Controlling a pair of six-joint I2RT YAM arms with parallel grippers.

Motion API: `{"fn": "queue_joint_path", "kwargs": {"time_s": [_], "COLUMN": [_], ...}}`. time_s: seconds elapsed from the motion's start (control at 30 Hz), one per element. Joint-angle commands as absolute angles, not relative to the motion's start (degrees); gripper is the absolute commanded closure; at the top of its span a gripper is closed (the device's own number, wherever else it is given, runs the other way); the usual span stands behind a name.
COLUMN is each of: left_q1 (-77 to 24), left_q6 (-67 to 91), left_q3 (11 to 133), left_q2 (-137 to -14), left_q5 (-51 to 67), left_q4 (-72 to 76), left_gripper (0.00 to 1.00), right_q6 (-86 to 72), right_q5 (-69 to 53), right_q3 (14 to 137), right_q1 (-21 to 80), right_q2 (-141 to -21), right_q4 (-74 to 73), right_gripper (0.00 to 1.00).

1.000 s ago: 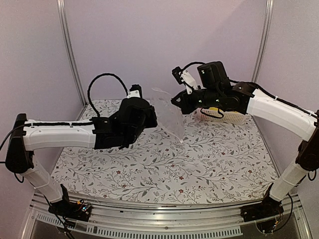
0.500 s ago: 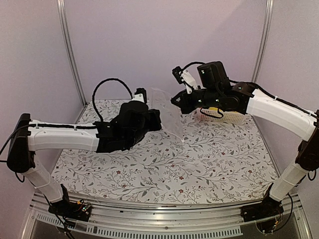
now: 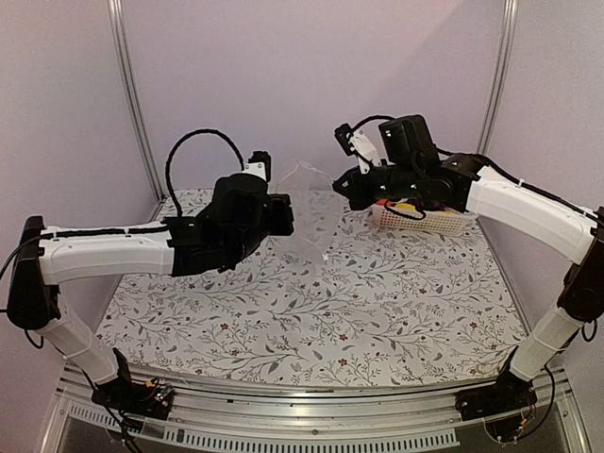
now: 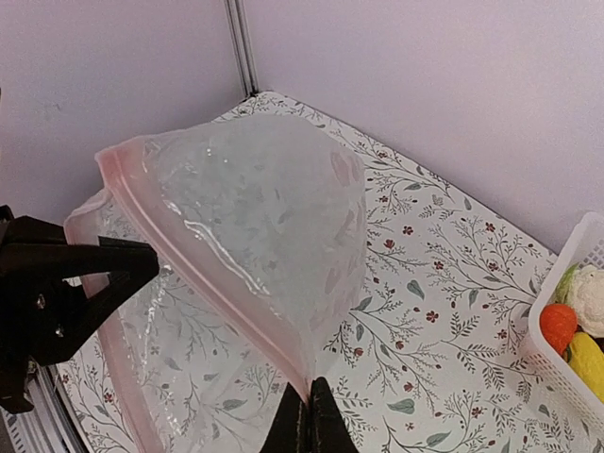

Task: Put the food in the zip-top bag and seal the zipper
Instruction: Adjust the zipper food storage bag, then adjust the bin at the corner of the board.

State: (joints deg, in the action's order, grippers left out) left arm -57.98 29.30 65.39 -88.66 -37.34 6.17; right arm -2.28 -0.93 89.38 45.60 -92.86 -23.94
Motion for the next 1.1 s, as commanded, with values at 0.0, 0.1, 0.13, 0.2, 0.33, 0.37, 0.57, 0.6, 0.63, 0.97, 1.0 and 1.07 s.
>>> {"fn": "queue_joint_path", "kwargs": {"time_s": [0.0,0.1,0.13,0.2,0.33,0.37,0.57,0.6,0.63,0.97,1.0,1.07], "left_q1": [-54.5,-52.2,-51.4,-49.8,-46.4,-45.7,-44.0,-44.0,-44.0,-44.4,-44.4,-44.5], "left_q6": [21.1,17.0,15.4,11.9,7.7,7.4,6.5,6.5,6.6,6.7,6.9,7.1], "left_q3": [69.9,71.8,72.5,73.5,72.4,71.8,69.2,68.8,68.6,67.5,67.5,67.4], "left_q2": [-87.2,-87.4,-87.5,-88.3,-90.5,-90.8,-88.7,-87.9,-87.3,-82.3,-82.2,-81.9], "left_q5": [-38.3,-36.8,-36.1,-34.9,-34.1,-33.3,-25.5,-25.0,-24.4,-20.9,-20.7,-20.3], "left_q4": [-3.6,-5.7,-6.2,-6.6,-5.1,-4.7,-4.7,-4.7,-4.8,-4.7,-4.7,-4.7], "left_gripper": [1.0,1.0,1.0,1.0,1.0,1.0,1.0,1.0,1.0,1.0,1.0,1.0], "right_q6": [-0.6,1.9,2.6,4.4,8.0,8.6,14.7,16.0,16.7,17.1,17.5,17.8], "right_q5": [0.6,-1.4,-2.5,-6.0,-13.0,-15.1,-18.6,-18.6,-18.7,-8.2,-6.3,-3.9], "right_q3": [89.6,89.8,89.8,89.3,88.2,88.0,84.4,84.3,84.5,96.3,97.9,100.2], "right_q1": [44.3,43.9,43.6,43.2,40.9,39.8,31.5,29.3,26.7,5.2,4.3,2.6], "right_q2": [-92.4,-92.0,-91.9,-91.4,-91.0,-91.0,-92.6,-93.3,-94.8,-111.2,-113.6,-116.7], "right_q4": [-23.5,-23.7,-23.7,-23.8,-25.3,-25.9,-27.6,-27.6,-27.7,-26.1,-25.9,-25.3], "right_gripper": [1.0,0.98,0.96,0.82,0.59,0.57,0.46,0.45,0.44,0.68,0.73,0.8]}}
